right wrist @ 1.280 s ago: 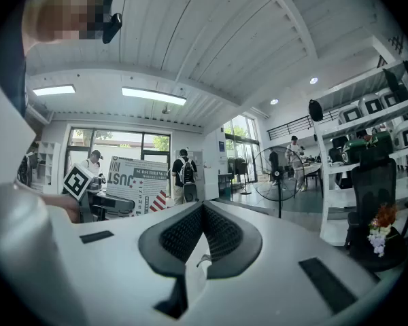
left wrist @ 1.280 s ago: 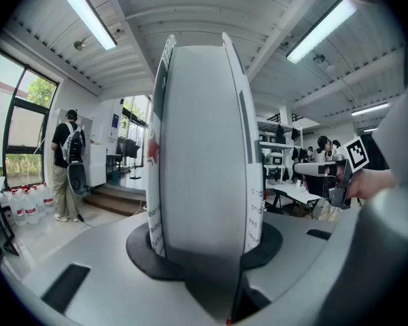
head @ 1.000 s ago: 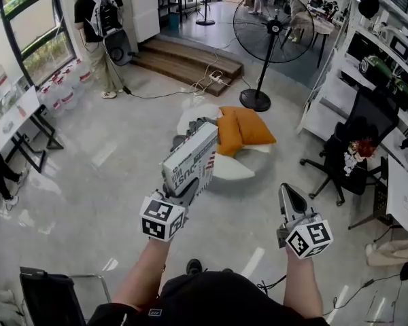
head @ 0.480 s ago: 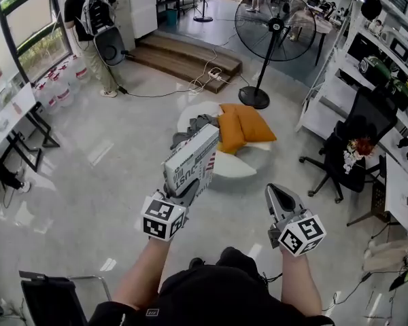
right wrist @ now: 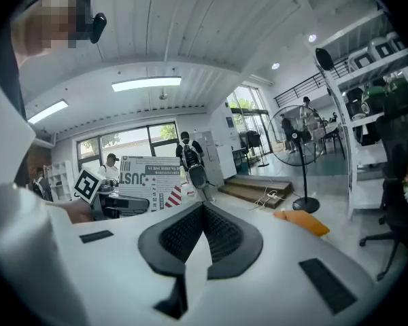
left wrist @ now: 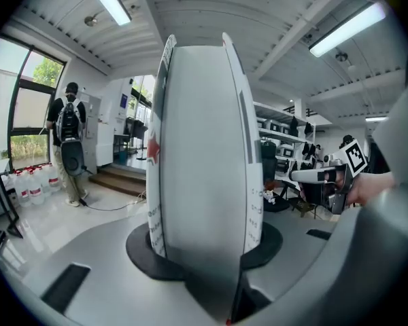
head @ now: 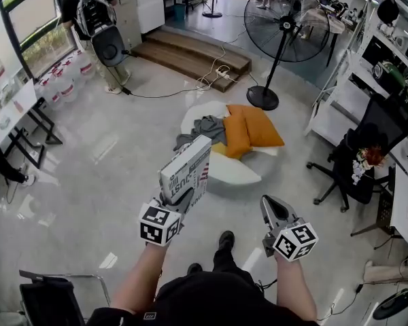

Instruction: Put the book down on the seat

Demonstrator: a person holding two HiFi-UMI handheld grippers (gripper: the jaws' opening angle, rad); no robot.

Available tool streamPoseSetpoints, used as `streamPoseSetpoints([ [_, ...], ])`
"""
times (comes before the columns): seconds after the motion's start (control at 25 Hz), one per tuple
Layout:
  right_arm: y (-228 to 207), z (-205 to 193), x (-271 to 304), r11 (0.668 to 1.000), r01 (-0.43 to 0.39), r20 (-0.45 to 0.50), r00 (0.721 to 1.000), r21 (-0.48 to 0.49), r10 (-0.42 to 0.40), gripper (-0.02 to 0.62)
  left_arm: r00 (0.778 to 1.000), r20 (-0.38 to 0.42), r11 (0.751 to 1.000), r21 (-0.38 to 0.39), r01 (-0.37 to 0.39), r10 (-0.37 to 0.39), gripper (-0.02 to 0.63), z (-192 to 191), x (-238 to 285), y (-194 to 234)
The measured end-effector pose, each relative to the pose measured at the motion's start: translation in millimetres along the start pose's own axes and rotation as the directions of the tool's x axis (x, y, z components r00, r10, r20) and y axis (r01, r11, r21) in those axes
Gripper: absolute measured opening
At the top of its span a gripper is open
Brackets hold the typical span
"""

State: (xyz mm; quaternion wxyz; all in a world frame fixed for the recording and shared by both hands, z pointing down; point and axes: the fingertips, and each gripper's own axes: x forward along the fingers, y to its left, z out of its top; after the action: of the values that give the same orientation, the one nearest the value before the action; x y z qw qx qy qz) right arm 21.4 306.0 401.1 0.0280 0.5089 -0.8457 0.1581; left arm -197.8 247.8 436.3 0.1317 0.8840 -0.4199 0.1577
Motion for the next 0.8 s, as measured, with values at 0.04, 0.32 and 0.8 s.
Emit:
streamPoseSetpoints([
  [0.04, -12.1, -2.3, 7.1, 1.000, 0.001, -0.011, 1.000, 0.015, -0.001, 0.014, 1.000, -0.017, 1.000, -0.003, -0.001, 0.001, 0.156, 0.2, 12.5, 2.3],
  [0.32, -115.3, -1.5, 57.7, 0.997, 0.003, -0.064, 0.998, 0.082, 0.002, 0.014, 0.996, -0.093, 1.000, -0.012, -0.004, 0.002, 0.156, 21.3, 110.4, 12.6],
  [0.8, -208.3, 60.7, 127.8, 0.993, -0.086, -0.027, 0.996, 0.078, 0.088, 0.014, 0.991, -0.130, 1.000, 0.010, -0.028, 0.029, 0.156, 73.6, 204.5, 13.4],
])
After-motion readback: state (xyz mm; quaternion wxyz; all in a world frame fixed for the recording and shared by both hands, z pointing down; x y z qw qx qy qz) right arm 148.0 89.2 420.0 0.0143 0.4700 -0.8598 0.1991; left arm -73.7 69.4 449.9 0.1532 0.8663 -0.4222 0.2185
